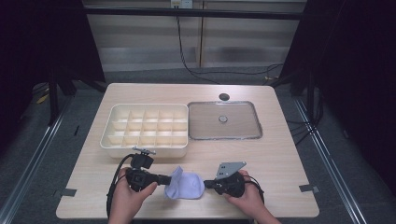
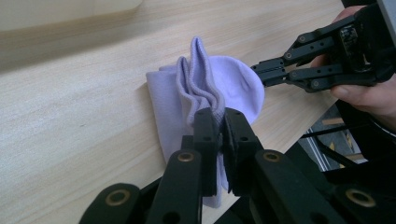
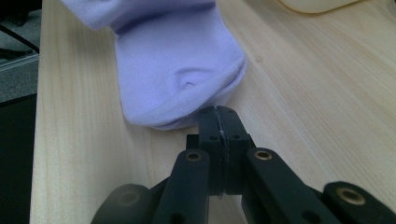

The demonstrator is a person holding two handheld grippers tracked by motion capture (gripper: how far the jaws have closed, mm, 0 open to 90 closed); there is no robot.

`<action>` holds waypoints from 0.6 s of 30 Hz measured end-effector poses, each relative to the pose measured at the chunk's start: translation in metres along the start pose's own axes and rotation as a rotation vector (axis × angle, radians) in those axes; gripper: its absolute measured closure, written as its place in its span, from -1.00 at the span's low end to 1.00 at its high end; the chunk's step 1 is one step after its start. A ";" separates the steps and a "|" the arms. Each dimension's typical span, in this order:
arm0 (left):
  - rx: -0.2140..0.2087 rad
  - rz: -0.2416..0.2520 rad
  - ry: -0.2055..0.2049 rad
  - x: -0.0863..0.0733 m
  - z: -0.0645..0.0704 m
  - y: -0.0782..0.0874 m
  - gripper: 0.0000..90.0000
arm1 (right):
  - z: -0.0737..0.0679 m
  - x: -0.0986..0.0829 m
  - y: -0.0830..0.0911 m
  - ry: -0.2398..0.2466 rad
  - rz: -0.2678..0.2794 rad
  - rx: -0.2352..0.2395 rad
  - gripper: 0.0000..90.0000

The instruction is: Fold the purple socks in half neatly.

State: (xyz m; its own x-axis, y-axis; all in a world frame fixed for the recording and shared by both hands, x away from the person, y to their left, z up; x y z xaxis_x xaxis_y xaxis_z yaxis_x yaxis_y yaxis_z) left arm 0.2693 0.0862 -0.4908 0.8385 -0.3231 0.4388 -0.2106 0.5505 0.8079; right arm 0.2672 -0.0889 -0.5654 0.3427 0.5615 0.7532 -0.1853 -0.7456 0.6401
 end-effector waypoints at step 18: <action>0.021 -0.027 -0.020 0.004 0.012 -0.017 0.88 | 0.000 0.000 -0.001 -0.005 0.003 0.004 0.99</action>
State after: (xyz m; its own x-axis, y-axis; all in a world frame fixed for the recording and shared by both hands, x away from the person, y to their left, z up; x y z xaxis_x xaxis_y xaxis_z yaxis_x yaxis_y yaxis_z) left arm 0.2706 0.0663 -0.4978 0.8340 -0.3531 0.4240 -0.1986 0.5247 0.8278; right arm 0.2673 -0.0882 -0.5656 0.3471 0.5573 0.7543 -0.1823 -0.7488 0.6372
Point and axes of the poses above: each handheld gripper's, and its own axes: y roughly backward along the jaws, x roughly out of its top, z roughly to its right, the point moved 9 cm from there along -y, roughly forward along the jaws, and after that the axes turned 7 degrees about x, right-handed, at the moved point
